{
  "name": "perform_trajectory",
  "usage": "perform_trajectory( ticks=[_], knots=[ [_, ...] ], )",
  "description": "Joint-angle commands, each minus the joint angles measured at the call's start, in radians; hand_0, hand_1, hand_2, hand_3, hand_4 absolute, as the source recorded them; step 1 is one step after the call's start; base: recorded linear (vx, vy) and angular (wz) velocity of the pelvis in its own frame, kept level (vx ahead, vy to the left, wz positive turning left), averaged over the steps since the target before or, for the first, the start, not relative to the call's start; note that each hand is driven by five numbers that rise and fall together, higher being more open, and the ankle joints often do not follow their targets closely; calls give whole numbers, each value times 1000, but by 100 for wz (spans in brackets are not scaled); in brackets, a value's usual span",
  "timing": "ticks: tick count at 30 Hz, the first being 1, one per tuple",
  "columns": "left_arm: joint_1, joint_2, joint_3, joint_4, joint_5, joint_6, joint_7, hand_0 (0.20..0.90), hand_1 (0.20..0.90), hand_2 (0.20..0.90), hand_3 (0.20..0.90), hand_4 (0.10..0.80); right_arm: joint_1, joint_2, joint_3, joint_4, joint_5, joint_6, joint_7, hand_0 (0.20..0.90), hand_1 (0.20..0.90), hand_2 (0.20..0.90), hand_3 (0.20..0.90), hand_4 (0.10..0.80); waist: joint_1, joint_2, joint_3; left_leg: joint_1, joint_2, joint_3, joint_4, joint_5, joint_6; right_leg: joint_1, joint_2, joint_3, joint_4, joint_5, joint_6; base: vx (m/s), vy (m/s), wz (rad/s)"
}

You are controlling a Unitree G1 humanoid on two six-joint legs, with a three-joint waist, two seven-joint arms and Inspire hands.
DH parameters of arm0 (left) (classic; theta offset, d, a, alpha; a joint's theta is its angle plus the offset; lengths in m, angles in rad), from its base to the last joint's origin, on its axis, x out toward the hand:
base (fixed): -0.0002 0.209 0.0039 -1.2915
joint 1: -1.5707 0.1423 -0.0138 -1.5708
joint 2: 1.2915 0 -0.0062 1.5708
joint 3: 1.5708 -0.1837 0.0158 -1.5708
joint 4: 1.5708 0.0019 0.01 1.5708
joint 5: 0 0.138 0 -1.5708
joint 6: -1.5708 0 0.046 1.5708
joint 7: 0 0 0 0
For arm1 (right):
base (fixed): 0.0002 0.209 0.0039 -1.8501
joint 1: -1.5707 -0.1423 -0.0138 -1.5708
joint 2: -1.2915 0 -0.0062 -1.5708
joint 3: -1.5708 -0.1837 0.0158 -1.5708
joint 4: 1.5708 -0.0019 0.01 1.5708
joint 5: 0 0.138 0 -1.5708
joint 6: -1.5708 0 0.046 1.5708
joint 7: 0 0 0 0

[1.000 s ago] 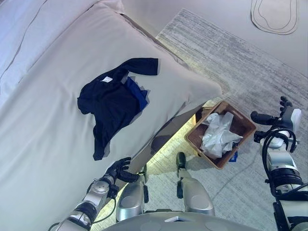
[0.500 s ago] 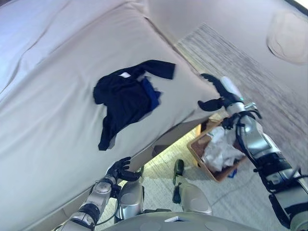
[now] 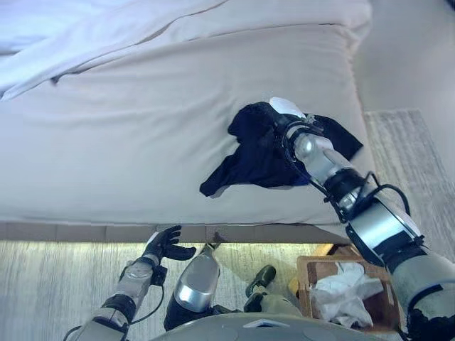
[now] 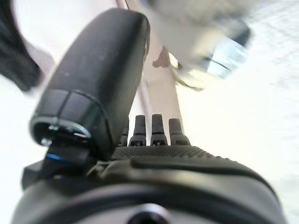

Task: Pick up the clothes from the bed and place them into the basket

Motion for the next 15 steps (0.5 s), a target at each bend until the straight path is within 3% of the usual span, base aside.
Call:
perform_trajectory(
  ticks=[1,9,12,13,14,15],
  knots=[
    [19,59,-26,26,3,-49,-14,900,900,900,900,800,-107,-29,39,66,-41,98,-32,900,900,900,900,800,32,-24,45,-31,-12,56,26,-66,81,-20,-40,37,160,-46,-4,-46,1,32],
    [5,53,-45,-8,-2,-92,-30,900,900,900,900,800,-178,-6,67,207,-64,280,114,900,900,900,900,800,98,-15,110,-95,-10,25,35,-44,71,-54,-41,-20,170,-49,-6,-14,-6,19],
    [-2,52,-51,-33,-7,-96,-29,900,900,900,900,800,-201,8,74,242,-68,334,144,900,900,900,900,800,114,-21,130,-91,9,25,16,-57,63,-54,-28,-21,180,-82,-3,22,-87,8],
    [-7,54,-54,-43,-8,-92,-29,900,900,900,900,800,-205,9,75,245,-59,342,139,484,484,484,414,314,117,-22,136,-94,11,23,13,-54,62,-57,-26,-23,183,-84,-2,33,-116,13],
    [-11,55,-58,-51,-10,-92,-29,900,900,900,900,800,-210,7,74,249,-44,327,110,300,300,300,200,100,118,-22,141,-96,13,22,11,-51,61,-62,-25,-26,188,-85,-1,-39,-36,4],
    [-15,53,-62,-59,-12,-90,-25,900,900,900,900,800,-217,5,72,248,-18,313,70,300,300,300,200,100,118,-22,145,-95,15,20,7,-49,61,-66,-24,-27,191,-86,-1,-34,-27,-3]
  ],
)
